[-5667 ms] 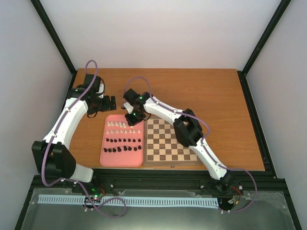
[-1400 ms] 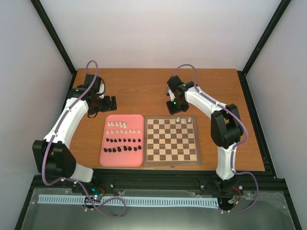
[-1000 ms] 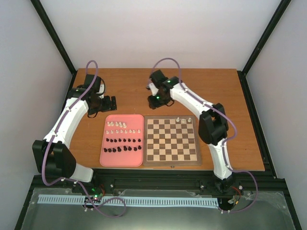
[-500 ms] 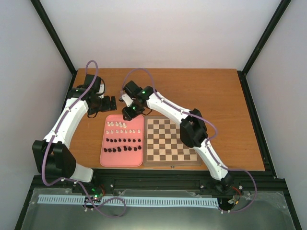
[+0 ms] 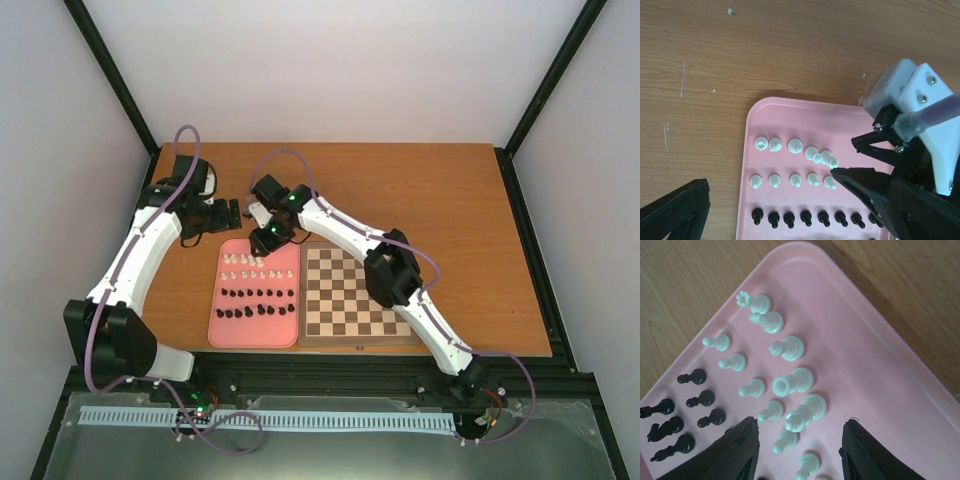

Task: Set up the chess pieces on the board
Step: Pick up the chess piece from the storage box.

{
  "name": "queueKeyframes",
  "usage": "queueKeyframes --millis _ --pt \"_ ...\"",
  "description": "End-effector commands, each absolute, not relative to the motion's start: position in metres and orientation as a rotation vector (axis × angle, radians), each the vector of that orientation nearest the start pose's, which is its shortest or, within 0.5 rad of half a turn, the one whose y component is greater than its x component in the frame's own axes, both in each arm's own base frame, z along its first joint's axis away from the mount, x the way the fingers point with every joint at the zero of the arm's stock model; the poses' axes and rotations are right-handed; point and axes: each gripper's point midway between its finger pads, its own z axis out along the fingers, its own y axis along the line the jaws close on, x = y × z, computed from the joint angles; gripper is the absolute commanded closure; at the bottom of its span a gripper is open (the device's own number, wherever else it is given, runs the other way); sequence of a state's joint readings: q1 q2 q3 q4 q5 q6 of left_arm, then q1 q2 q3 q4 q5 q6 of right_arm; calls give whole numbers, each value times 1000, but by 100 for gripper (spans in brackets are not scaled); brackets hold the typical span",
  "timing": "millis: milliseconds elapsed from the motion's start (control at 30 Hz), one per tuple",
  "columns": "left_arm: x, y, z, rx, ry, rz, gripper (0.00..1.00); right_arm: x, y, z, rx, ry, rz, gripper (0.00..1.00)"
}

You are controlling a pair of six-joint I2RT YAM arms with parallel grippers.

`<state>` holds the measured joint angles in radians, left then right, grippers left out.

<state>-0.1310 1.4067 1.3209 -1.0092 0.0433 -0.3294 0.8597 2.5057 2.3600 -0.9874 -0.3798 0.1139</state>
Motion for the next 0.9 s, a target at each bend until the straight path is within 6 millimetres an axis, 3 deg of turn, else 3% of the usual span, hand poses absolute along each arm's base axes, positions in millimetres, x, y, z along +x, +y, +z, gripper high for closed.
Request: queueKeyframes --millis 0,400,867 --pt "336 -49 201 -272 2638 -204 0 315 499 81 -1192 2579 826 53" --pt "331 -50 196 -268 2645 -213 0 307 500 59 -1204 2627 781 56" --pt "331 -50 195 -263 2646 -215 0 321 496 50 -1159 2631 664 56"
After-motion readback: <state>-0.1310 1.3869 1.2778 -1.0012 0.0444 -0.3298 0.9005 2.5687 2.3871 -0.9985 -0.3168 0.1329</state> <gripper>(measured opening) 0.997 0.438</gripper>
